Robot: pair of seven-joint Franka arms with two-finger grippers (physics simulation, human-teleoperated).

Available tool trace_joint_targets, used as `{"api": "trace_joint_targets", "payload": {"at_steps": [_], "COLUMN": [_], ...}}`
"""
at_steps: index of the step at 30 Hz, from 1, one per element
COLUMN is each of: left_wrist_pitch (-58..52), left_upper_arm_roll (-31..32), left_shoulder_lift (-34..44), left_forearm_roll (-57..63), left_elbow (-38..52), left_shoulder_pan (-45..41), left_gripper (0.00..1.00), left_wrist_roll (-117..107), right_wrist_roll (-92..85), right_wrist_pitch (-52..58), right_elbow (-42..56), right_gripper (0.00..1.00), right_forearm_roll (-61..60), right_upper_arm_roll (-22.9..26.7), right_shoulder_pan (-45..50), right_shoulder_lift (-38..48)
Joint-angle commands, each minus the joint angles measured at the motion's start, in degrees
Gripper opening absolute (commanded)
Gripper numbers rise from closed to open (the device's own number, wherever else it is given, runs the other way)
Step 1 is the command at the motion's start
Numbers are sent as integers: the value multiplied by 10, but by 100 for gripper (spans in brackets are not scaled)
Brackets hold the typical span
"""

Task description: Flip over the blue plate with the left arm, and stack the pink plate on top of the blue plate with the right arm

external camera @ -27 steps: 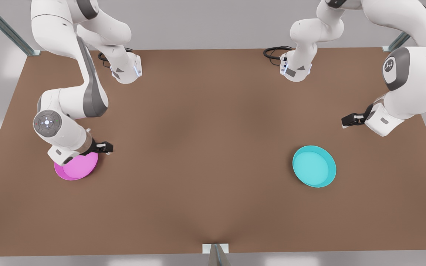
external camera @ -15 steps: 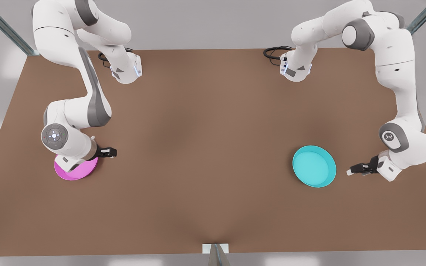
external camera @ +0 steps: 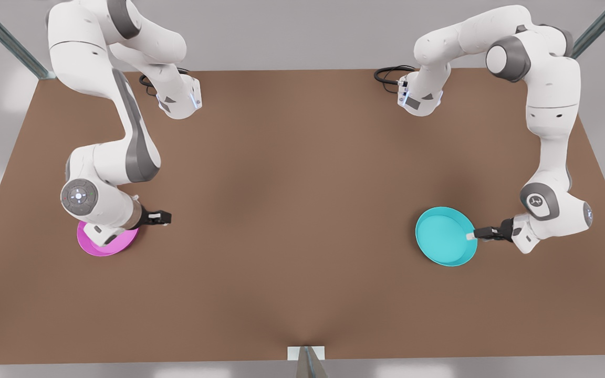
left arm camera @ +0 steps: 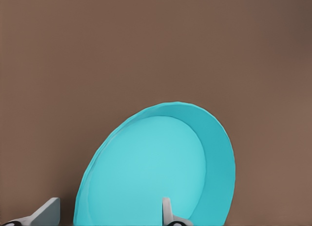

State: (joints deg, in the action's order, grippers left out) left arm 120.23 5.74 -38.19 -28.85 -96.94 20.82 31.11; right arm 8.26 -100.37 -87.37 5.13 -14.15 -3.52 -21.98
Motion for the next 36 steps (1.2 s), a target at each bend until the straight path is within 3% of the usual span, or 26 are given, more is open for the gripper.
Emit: {"api": "trace_joint_targets", "payload": {"at_steps": [1, 16, 18, 22, 32, 36], "left_wrist_pitch": [0, -17, -17, -17, -16, -16], "left_upper_arm_roll": [0, 0, 0, 0, 0, 0], "left_shoulder_lift": [-1, -25, -26, -26, -30, -35], "left_forearm_roll": [1, 29, 29, 28, 18, 18], "left_elbow": [0, -1, -1, 0, 1, 1], "left_shoulder_pan": [0, 4, 4, 4, 6, 6], "left_gripper": [100, 100, 87, 74, 68, 56], "left_wrist_roll": [0, 7, 6, 4, 6, 7], "right_wrist_roll": [0, -1, -2, 4, 40, 41], "right_wrist_pitch": [0, -8, -25, -26, -26, -26], "right_elbow": [0, 3, 3, 4, 11, 14], "right_gripper": [100, 100, 100, 100, 100, 100], "right_forearm_roll": [0, 4, 17, 10, 8, 6], "right_upper_arm_roll": [0, 0, 1, 1, 2, 2], "right_shoulder_pan": [0, -4, -4, -5, -9, -10], "right_shoulder_lift": [0, -17, -16, -25, -28, -29]}}
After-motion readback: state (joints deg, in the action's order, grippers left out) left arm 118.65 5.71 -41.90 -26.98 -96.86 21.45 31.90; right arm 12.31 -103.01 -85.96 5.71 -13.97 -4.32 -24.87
